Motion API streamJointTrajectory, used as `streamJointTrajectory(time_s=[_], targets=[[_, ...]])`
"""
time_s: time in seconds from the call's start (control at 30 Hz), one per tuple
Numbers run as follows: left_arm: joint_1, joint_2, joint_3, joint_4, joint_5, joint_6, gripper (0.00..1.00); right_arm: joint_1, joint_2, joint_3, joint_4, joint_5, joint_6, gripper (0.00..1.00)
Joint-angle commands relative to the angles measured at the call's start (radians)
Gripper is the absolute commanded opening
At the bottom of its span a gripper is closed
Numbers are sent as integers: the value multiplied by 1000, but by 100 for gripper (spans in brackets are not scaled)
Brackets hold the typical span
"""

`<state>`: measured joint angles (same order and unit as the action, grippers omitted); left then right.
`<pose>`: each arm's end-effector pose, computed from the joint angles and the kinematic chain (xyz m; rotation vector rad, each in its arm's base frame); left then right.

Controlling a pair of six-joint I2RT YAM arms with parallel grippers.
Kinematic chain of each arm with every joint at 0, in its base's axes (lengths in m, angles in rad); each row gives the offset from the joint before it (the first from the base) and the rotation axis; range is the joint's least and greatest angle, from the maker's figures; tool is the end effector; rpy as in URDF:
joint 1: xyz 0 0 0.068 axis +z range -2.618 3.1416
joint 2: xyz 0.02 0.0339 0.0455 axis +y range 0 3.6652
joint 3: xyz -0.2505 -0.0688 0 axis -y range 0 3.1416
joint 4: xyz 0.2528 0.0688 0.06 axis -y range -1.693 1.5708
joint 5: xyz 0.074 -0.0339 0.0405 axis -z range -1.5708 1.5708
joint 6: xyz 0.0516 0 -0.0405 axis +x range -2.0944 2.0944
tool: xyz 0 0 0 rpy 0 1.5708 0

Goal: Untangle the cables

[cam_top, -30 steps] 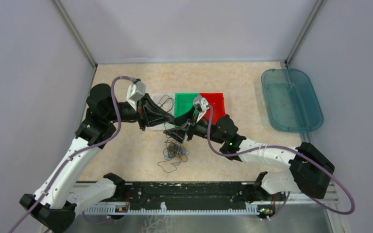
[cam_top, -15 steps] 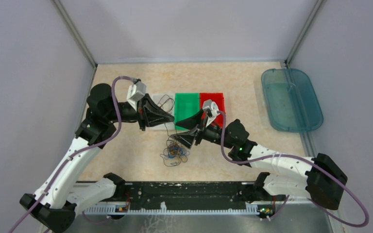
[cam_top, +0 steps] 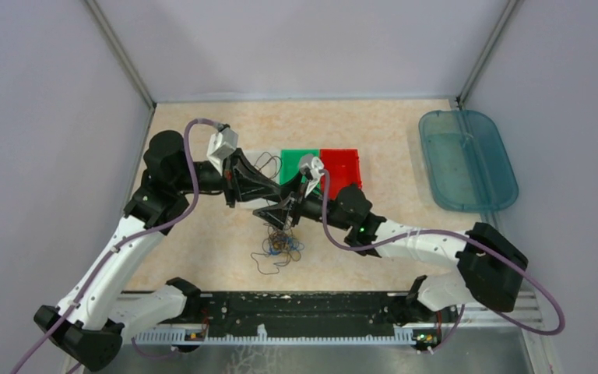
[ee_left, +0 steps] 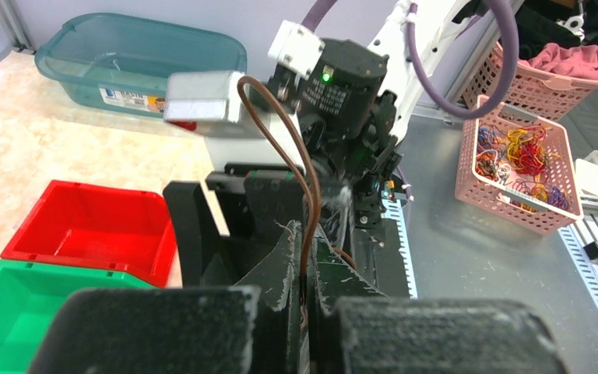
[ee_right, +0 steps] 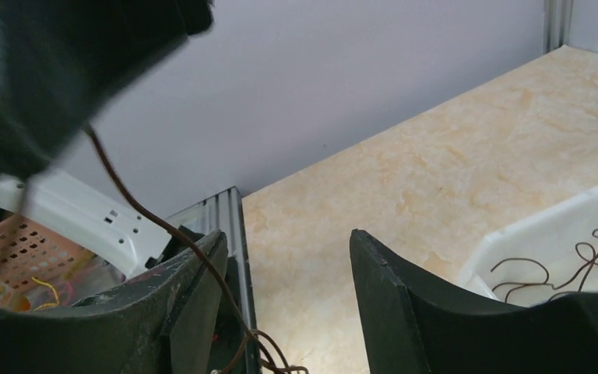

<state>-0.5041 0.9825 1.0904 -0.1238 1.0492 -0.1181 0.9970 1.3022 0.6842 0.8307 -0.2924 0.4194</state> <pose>0.1759 -0.1481 0.4072 1.1356 1.3192 -1.2889 0.1585 0.2726 0.2835 -0.6833 1.3476 1.3642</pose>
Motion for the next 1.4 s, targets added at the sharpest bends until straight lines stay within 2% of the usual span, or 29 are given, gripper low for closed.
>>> streamJointTrajectory(time_s=[0.0,0.17,0.23,0.33,0.5,0.8,0.87,0.97,1.0,1.2,1.37], targets=[[-4,5,77,16,35,-16,0,20,76,28,132,53,9,58],[-3,37,200,5,99,-49,0,26,166,-106,342,95,69,50],[-3,54,253,3,102,-70,0,29,206,-137,391,115,88,45],[-3,70,318,11,101,-81,0,39,254,-171,436,163,91,43],[-2,101,434,15,85,-78,0,66,294,-201,422,237,41,42],[-4,181,707,14,-14,33,0,94,342,-278,441,318,39,40],[-3,192,754,26,-48,47,0,101,343,-293,465,331,44,35],[-2,204,802,30,-98,82,0,105,378,-322,479,356,54,3],[-2,207,816,27,-122,99,0,105,379,-337,492,361,58,0],[-2,214,852,59,-267,207,0,118,318,-432,512,428,79,0],[-3,216,840,173,-423,350,0,123,240,-478,414,502,84,0]])
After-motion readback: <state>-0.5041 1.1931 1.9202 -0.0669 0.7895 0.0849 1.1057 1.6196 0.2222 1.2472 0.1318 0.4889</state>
